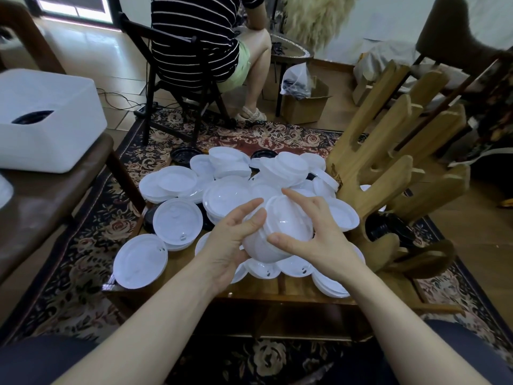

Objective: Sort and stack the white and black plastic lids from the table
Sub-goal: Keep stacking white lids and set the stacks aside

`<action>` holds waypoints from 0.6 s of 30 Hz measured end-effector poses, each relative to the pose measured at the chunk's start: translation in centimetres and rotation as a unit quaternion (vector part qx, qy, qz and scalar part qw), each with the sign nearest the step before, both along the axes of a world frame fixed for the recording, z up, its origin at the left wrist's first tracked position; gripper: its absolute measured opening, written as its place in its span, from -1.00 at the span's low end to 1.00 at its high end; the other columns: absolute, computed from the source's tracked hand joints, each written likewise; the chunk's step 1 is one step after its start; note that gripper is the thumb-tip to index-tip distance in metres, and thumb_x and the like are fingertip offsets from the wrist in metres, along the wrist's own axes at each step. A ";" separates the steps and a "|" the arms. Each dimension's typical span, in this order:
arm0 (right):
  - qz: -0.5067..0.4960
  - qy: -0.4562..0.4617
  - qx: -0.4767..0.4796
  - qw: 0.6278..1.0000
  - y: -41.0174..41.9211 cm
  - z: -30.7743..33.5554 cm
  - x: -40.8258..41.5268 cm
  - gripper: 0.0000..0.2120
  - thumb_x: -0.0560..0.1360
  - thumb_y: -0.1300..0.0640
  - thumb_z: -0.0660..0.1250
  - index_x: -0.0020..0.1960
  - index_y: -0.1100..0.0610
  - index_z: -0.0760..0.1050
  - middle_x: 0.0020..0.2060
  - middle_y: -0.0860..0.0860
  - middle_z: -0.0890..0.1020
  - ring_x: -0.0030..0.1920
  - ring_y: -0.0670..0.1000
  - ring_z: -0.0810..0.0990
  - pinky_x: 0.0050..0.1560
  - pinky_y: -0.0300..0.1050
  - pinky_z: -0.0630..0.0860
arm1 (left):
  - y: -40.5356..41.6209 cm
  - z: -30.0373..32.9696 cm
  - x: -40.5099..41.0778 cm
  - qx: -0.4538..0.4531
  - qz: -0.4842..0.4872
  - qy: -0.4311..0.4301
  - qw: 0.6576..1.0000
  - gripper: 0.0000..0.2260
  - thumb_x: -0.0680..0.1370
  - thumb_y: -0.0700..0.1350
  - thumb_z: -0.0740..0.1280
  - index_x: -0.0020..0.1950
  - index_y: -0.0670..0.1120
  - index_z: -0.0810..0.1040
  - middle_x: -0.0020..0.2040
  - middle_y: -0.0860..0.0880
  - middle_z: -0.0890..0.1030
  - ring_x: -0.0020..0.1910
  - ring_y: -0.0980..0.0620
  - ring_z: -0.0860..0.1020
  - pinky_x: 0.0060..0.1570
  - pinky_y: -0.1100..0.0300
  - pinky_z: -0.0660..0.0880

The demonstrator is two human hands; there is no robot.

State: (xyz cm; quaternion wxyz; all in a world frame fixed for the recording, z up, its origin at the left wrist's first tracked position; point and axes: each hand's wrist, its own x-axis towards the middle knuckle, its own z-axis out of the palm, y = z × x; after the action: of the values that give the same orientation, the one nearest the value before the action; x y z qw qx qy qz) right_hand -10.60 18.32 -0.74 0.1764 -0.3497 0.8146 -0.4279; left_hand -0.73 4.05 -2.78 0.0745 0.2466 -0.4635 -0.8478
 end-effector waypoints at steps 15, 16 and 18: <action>0.084 -0.043 0.004 0.996 0.9 0.4 -0.6 -0.29 0.41 -0.05 0.47 0.42 -0.39 0.20 0.31 -0.23 0.34 0.32 -0.31 0.31 0.23 -0.31 0.36 | -0.2 -0.4 0.1 0.000 -0.022 -0.009 1.000 -0.54 0.49 0.04 0.37 0.39 0.02 0.53 0.26 -0.01 0.65 0.27 -0.03 0.57 -0.01 0.10 0.55; 0.084 -0.042 0.003 0.996 0.9 0.3 -0.6 -0.30 0.43 -0.01 0.48 0.41 -0.39 0.20 0.31 -0.23 0.34 0.32 -0.31 0.31 0.23 -0.31 0.35 | -0.2 -0.4 0.1 0.000 -0.021 -0.008 1.000 -0.58 0.53 0.02 0.35 0.39 0.02 0.53 0.26 -0.01 0.65 0.28 -0.03 0.57 0.00 0.09 0.56; 0.078 -0.035 0.001 0.996 0.9 0.2 -0.6 -0.30 0.42 -0.04 0.48 0.42 -0.39 0.21 0.31 -0.24 0.35 0.32 -0.33 0.30 0.22 -0.32 0.36 | -0.2 -0.4 0.1 -0.008 -0.021 -0.003 1.000 -0.58 0.53 0.01 0.35 0.39 0.03 0.53 0.26 0.01 0.65 0.27 -0.01 0.58 0.03 0.09 0.56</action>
State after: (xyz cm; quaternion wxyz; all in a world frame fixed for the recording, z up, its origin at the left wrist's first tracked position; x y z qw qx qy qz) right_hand -11.23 19.20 -0.51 0.2381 -0.3968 0.7783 -0.4244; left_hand -0.64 3.88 -3.19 0.0568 0.2385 -0.4754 -0.8449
